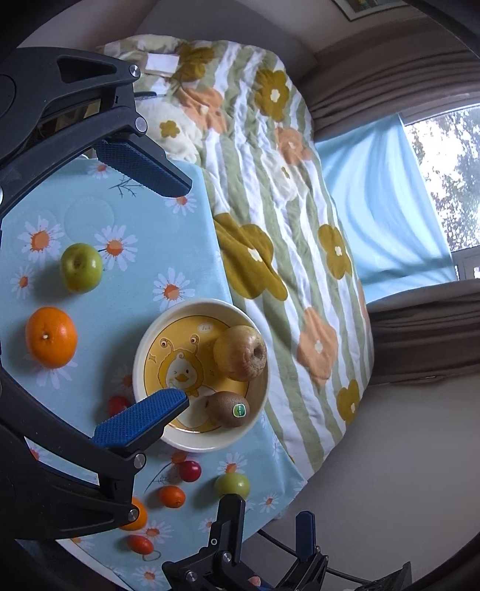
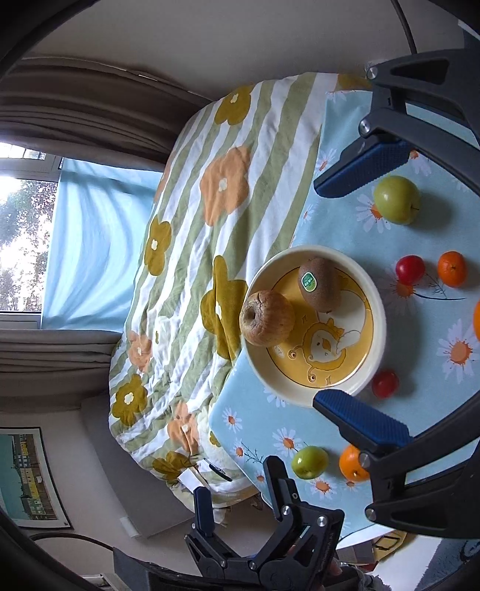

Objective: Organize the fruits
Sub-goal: 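Grasp the large orange with the left tool while the right tool grasps another orange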

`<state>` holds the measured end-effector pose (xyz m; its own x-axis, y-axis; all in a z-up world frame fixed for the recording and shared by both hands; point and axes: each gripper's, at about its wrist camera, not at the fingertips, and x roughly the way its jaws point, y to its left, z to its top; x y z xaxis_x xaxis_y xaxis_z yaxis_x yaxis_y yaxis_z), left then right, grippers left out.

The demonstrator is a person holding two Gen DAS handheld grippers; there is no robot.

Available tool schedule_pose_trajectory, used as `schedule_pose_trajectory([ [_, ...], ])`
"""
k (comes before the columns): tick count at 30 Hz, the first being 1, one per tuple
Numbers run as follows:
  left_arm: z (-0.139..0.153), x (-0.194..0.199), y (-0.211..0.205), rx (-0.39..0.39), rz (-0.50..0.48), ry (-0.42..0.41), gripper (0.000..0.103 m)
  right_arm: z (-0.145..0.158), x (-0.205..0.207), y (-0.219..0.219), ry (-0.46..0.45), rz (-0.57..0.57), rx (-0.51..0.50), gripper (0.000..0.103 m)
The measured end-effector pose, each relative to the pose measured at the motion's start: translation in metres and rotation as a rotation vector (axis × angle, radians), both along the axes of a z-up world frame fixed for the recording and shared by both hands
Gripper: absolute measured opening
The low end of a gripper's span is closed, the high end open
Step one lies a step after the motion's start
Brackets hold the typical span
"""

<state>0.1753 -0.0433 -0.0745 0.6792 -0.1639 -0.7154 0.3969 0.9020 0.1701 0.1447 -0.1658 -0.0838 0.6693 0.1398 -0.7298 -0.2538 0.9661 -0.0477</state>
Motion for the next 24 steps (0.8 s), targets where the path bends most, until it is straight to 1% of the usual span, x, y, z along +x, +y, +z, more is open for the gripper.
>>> schedule_pose_trajectory([
  [3,0.011,-0.024,0.000,-0.012,0.019,-0.022,0.103,0.012,-0.024,-0.011,-0.016,0.005,0.008,0.103],
  [6,0.016,-0.048,0.000,-0.004,0.039,-0.041,0.103,0.022,-0.048,-0.021,-0.024,0.006,0.013,0.103],
  [10,0.011,-0.082,0.005,0.011,0.077,-0.035,0.103,0.025,-0.078,-0.034,0.000,-0.015,0.005,0.103],
  [13,-0.002,-0.103,0.010,0.036,0.113,-0.019,0.103,0.019,-0.096,-0.040,0.031,-0.029,0.001,0.103],
  [17,-0.020,-0.127,0.017,0.045,0.138,-0.005,0.103,0.007,-0.119,-0.043,0.029,-0.072,-0.026,0.103],
  [21,-0.035,-0.140,0.023,0.050,0.145,-0.001,0.103,-0.013,-0.134,-0.039,0.051,-0.090,-0.038,0.103],
  [24,-0.047,-0.144,0.027,0.050,0.138,-0.004,0.103,-0.030,-0.143,-0.034,0.066,-0.098,-0.028,0.103],
])
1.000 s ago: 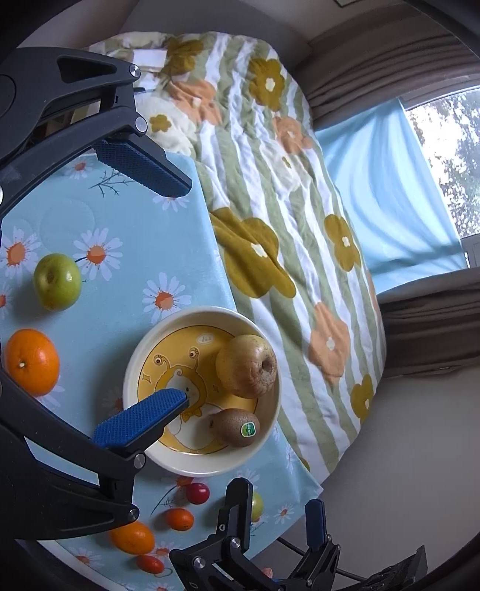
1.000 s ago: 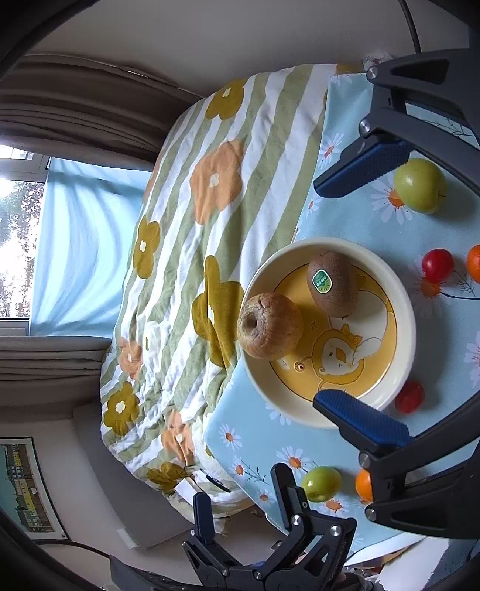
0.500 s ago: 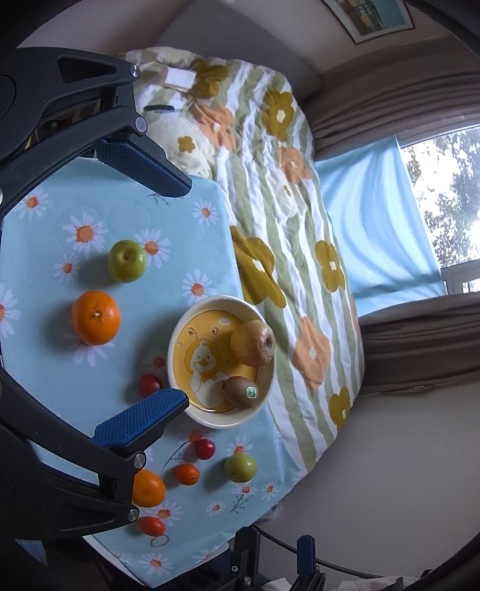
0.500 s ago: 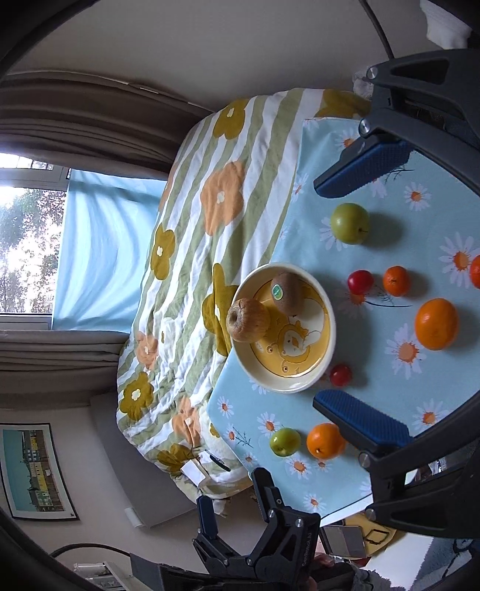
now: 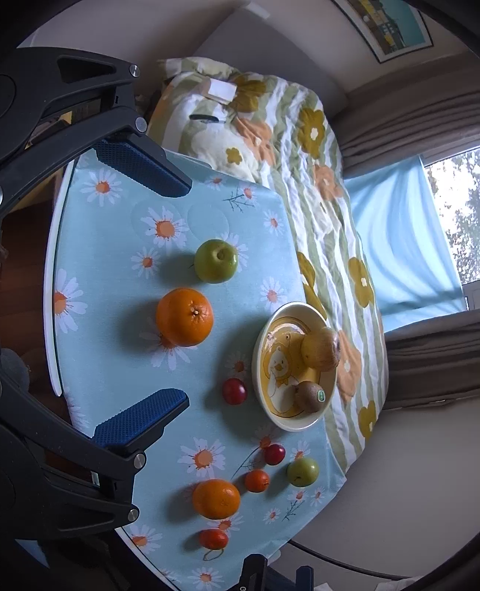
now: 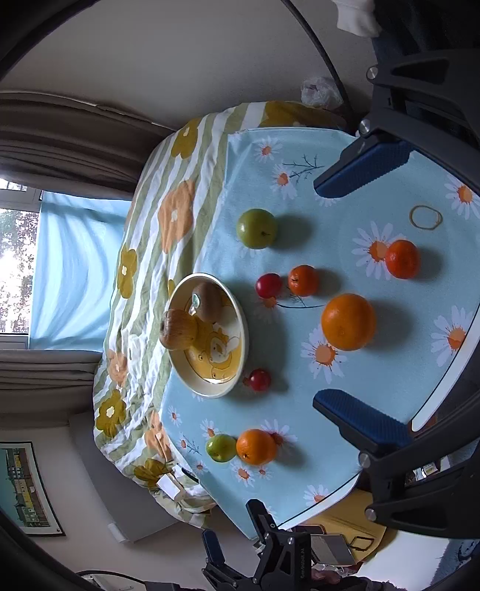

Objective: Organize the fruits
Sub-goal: 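Grasp the large orange with the left tool while the right tool grasps another orange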

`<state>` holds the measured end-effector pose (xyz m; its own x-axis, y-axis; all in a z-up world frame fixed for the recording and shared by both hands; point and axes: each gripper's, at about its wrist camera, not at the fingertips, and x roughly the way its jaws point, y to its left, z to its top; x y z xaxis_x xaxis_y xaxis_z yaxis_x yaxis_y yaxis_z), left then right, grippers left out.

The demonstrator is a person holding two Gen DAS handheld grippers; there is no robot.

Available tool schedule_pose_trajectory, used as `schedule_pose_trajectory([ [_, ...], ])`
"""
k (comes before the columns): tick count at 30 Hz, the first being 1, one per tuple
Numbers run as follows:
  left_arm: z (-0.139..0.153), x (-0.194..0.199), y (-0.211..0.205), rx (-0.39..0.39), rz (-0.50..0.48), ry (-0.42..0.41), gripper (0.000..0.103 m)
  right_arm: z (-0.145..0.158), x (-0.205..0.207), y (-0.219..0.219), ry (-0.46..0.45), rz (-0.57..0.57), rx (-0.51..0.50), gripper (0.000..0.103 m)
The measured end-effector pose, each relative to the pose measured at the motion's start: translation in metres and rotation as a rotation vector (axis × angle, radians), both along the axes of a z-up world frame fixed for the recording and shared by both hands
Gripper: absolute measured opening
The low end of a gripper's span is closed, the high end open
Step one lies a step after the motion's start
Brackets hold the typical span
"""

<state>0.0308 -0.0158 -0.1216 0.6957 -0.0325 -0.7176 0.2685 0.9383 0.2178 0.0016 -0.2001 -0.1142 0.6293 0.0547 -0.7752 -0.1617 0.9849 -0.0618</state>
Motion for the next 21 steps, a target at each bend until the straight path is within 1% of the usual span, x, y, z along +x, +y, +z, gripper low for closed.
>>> schedule_pose_trajectory([
  [3,-0.014,0.004,0.001,-0.003,-0.015,0.009,0.103,-0.017,-0.007,0.004,0.006,-0.028,0.000,0.103],
  [6,-0.030,0.012,0.001,-0.004,-0.030,0.029,0.103,-0.036,-0.010,0.006,0.028,-0.070,0.041,0.103],
  [11,-0.054,0.028,0.000,-0.002,-0.060,0.059,0.103,-0.064,-0.012,0.017,0.044,-0.109,0.028,0.103],
  [16,-0.073,0.044,-0.002,-0.005,-0.079,0.102,0.103,-0.084,-0.007,0.024,0.063,-0.133,0.033,0.103],
  [19,-0.081,0.052,-0.003,-0.003,-0.089,0.131,0.103,-0.090,-0.004,0.024,0.072,-0.144,0.034,0.103],
  [21,-0.087,0.058,-0.006,0.000,-0.098,0.155,0.099,-0.093,-0.002,0.026,0.076,-0.148,0.026,0.103],
])
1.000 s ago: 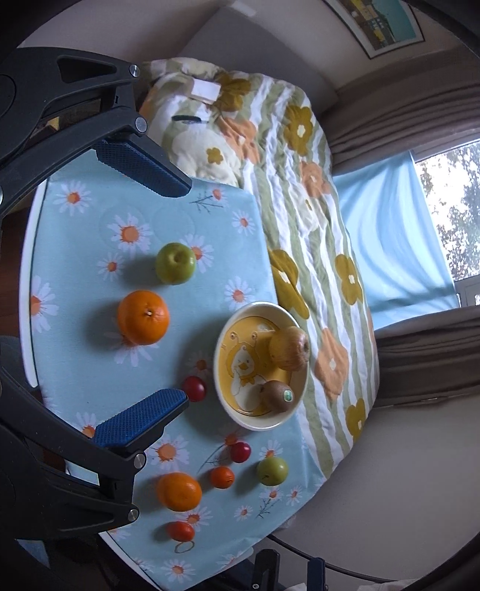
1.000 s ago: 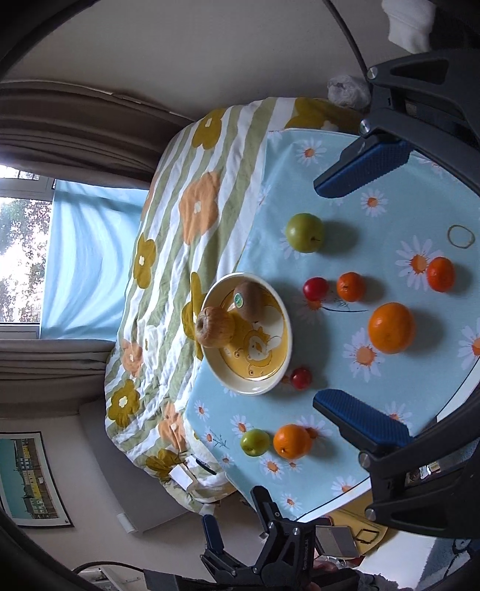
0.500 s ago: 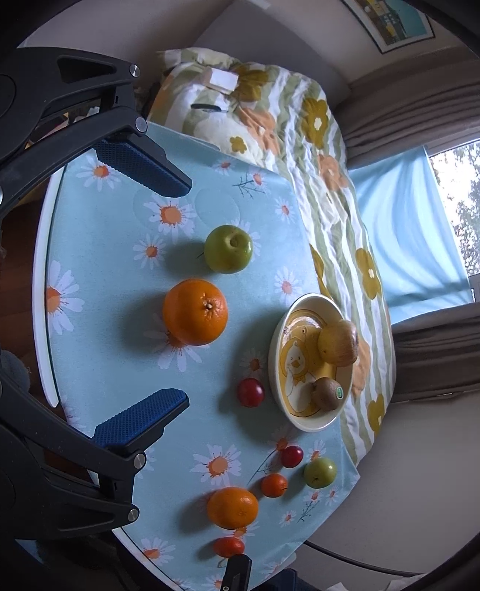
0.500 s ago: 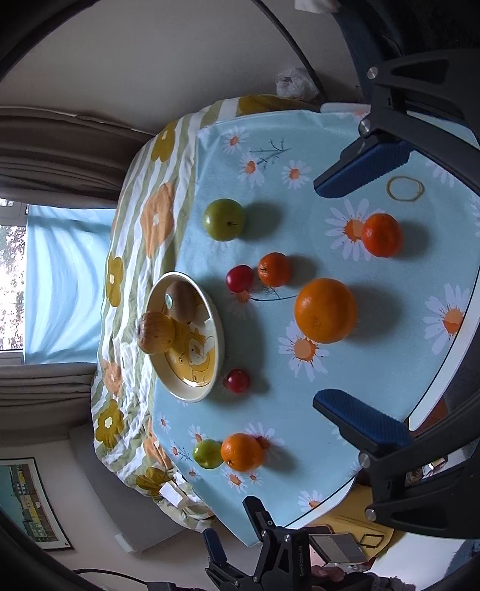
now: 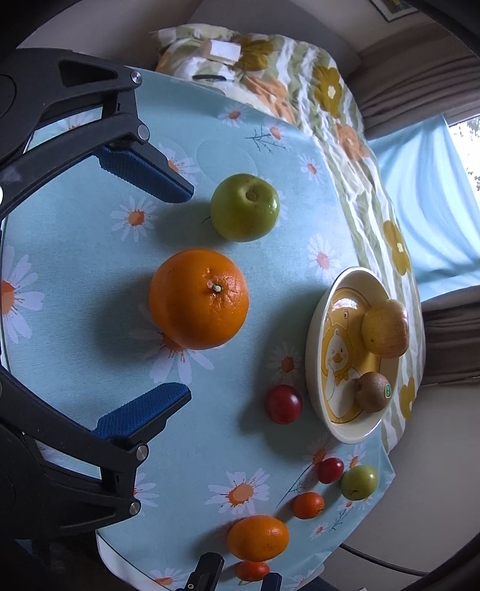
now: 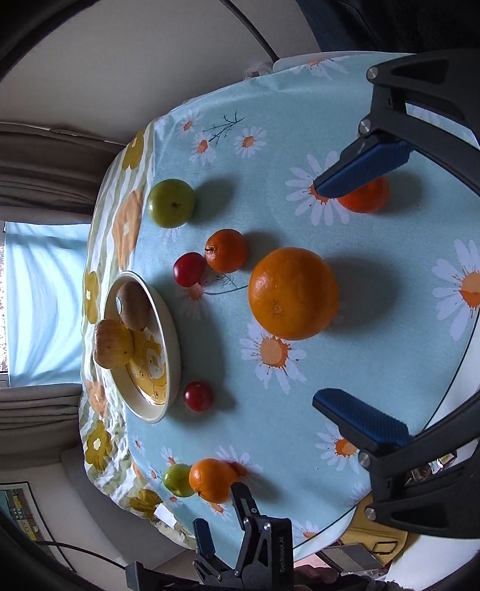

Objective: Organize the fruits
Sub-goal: 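Grasp the large orange with the left tool while the right tool grasps another orange, then carry the large orange into the bowl and open the left tool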

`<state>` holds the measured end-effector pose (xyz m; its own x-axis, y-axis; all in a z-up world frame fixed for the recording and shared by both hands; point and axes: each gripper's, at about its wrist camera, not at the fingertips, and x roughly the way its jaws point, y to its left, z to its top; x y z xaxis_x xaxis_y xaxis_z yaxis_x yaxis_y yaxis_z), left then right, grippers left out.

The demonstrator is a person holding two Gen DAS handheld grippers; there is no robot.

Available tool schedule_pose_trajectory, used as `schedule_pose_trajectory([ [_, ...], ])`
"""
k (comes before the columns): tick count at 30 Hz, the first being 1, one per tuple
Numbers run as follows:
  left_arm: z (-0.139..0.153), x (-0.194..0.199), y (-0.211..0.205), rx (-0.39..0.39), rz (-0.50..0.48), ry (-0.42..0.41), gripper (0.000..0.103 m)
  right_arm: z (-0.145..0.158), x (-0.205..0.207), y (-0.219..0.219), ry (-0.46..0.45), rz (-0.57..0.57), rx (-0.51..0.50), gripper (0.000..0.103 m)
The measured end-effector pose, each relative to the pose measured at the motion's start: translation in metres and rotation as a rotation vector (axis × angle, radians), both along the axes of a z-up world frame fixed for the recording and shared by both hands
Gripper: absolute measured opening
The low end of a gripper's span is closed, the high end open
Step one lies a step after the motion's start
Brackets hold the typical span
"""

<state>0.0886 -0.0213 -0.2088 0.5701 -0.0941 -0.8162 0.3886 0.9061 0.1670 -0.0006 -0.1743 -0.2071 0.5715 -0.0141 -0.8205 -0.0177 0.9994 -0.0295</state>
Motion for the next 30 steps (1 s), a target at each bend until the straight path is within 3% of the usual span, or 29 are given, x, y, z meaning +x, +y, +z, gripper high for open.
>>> schedule_pose_trajectory([
  [4,-0.010,0.011,-0.002,0.013,-0.008,0.039,0.089,-0.005,0.004,0.003,0.017,-0.001,-0.007,0.099],
  [9,-0.016,0.019,-0.004,0.004,-0.011,0.079,0.066,-0.010,0.009,0.002,0.037,-0.001,-0.010,0.093],
  [18,-0.015,0.018,-0.005,0.009,-0.024,0.080,0.066,-0.015,0.022,0.001,0.069,-0.003,-0.009,0.076],
  [30,-0.014,0.003,-0.004,0.007,-0.033,0.079,0.065,-0.021,0.031,0.003,0.087,0.022,-0.028,0.062],
])
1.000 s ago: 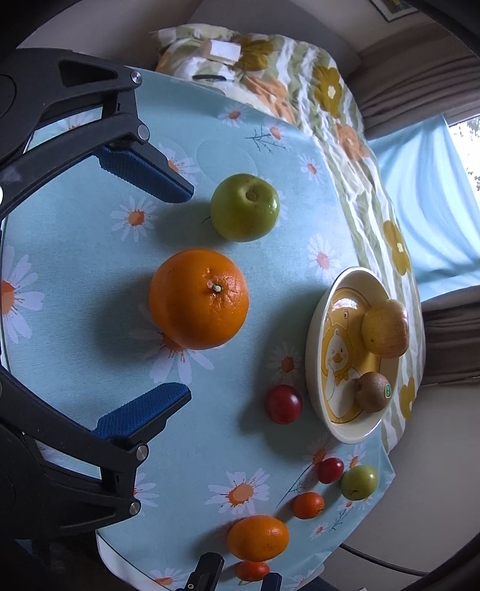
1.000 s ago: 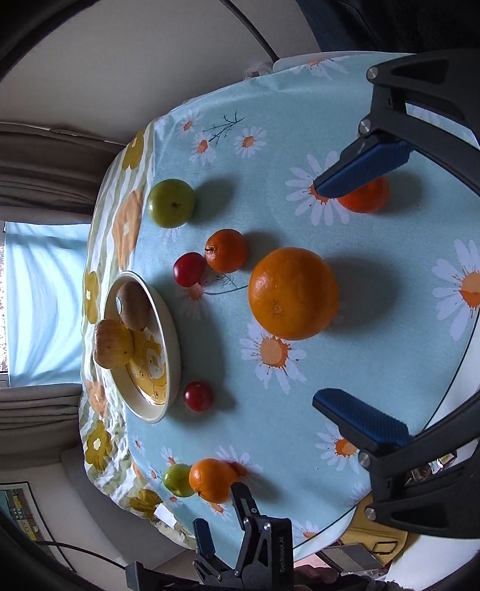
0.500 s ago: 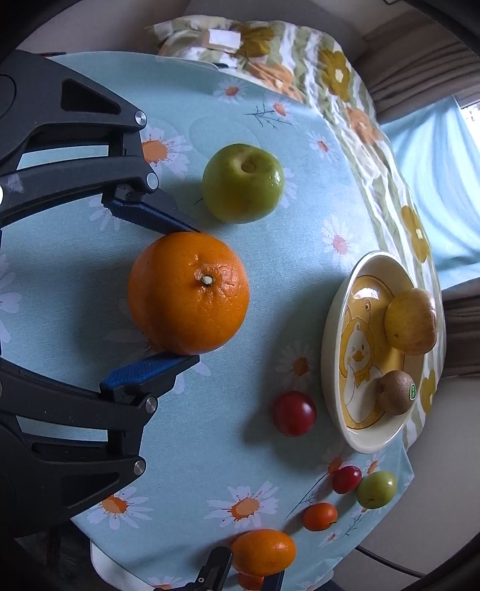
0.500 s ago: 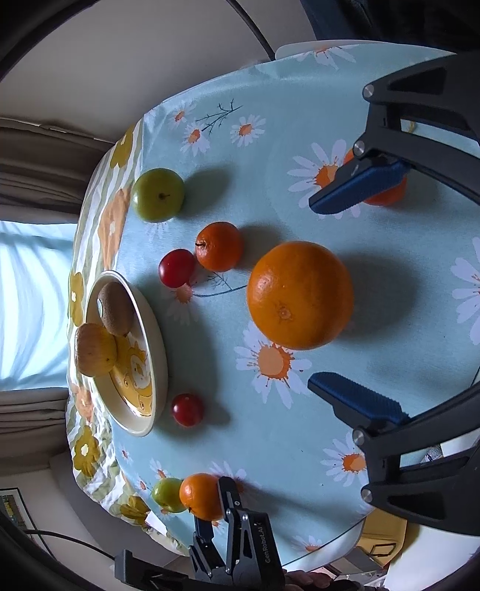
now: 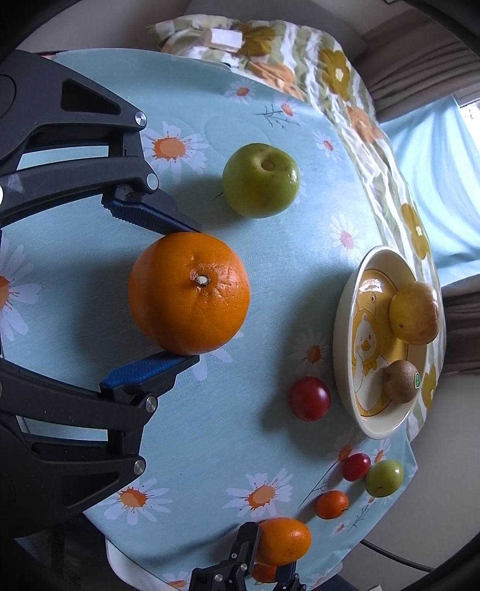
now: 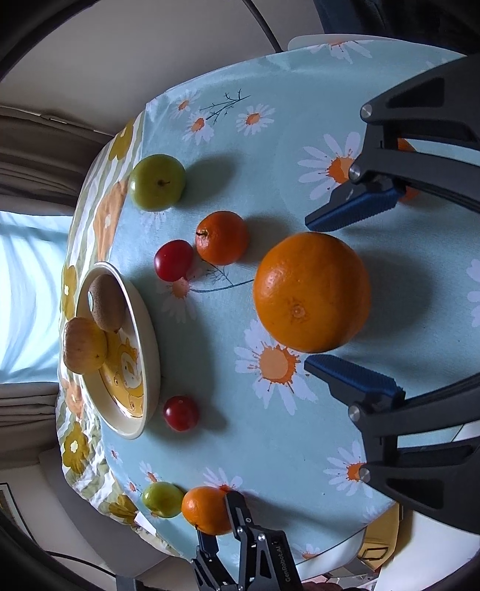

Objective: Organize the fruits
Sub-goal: 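Carry the large orange into the bowl and open the left tool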

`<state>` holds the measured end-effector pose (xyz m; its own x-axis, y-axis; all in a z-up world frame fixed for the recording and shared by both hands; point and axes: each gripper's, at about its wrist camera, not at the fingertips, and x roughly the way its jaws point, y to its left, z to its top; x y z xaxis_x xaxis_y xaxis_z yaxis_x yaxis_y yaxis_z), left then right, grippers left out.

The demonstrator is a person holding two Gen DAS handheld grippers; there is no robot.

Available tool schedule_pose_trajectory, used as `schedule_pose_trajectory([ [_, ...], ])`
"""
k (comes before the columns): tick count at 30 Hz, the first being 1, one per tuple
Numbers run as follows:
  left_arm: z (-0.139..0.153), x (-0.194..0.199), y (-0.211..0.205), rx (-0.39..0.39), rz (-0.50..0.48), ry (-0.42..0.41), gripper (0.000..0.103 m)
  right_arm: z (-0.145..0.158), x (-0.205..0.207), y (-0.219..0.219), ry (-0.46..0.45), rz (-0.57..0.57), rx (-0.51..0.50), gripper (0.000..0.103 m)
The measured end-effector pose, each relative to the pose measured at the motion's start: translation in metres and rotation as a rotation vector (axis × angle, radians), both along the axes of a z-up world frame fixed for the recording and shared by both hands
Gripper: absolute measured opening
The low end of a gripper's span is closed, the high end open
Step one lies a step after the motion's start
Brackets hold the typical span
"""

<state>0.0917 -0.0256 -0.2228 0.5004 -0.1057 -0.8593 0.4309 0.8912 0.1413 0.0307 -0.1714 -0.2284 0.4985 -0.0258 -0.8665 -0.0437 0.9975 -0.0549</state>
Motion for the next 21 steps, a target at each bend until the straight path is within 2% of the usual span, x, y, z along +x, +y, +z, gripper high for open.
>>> schedule_pose_trajectory([
  [3,0.000,-0.004,0.000,-0.007,0.007,0.000,0.065,-0.002,0.004,-0.001,0.007,0.014,0.013,0.056],
  [13,0.010,-0.018,-0.003,-0.033,0.021,-0.001,0.065,0.011,0.003,0.004,-0.018,0.067,-0.002,0.054],
  [21,0.048,-0.029,-0.007,-0.061,0.051,-0.058,0.065,0.043,-0.001,0.005,-0.063,0.106,0.023,0.054],
])
